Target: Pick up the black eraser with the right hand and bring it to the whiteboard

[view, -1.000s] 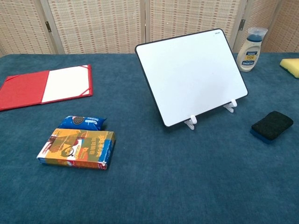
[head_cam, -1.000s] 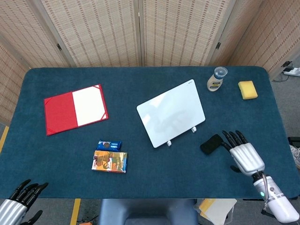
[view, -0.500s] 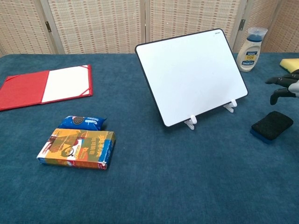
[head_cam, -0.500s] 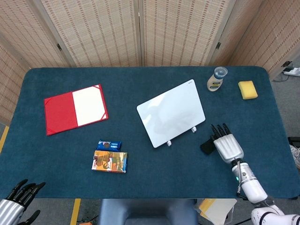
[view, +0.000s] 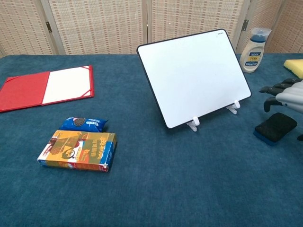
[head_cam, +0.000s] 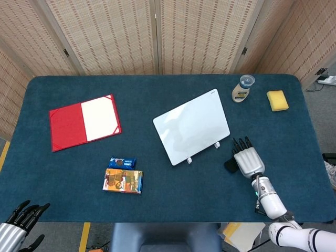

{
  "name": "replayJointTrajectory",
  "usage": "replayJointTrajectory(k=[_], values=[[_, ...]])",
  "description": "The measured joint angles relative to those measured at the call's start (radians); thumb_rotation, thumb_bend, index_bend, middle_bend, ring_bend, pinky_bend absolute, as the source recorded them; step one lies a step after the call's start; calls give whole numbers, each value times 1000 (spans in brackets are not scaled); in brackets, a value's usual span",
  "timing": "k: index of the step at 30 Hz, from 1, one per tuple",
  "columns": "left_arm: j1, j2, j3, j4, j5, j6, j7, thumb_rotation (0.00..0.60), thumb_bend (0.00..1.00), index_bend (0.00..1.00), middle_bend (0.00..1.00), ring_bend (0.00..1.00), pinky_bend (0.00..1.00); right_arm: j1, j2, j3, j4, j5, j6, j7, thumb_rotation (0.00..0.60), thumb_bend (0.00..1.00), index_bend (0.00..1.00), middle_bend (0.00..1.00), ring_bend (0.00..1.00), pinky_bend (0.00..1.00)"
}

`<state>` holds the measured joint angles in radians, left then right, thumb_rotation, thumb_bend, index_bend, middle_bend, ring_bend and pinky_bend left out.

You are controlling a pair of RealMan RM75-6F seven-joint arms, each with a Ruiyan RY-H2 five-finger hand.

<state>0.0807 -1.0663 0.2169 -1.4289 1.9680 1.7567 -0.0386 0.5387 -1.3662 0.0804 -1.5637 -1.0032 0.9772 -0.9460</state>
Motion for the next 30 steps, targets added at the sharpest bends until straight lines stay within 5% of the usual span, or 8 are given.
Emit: replayJointTrajectory(k=[8, 17, 25, 30], values=[[-3, 2, -3, 4, -5, 0, -15, 600, 346, 79, 267, 226, 151, 43, -56, -9, 59, 67, -8, -23, 600, 185, 319, 0, 0, 17], [-2, 1, -1, 22, 6, 20, -41, 600, 345, 44, 267, 224, 146, 60, -89, -9, 95, 70, 17, 26, 600, 184, 603, 12, 0, 65], [-3, -3, 0, 25, 10, 18, -38, 600, 346, 33, 267, 224, 146, 43, -73, 9, 76, 15, 80, 146, 600, 184, 647, 82, 38, 96], [-4, -4, 3, 18, 14, 11, -29, 600, 346, 35, 267, 226, 145, 25, -128, 37, 120, -97, 242, 209, 600, 184, 661, 92, 39, 100]])
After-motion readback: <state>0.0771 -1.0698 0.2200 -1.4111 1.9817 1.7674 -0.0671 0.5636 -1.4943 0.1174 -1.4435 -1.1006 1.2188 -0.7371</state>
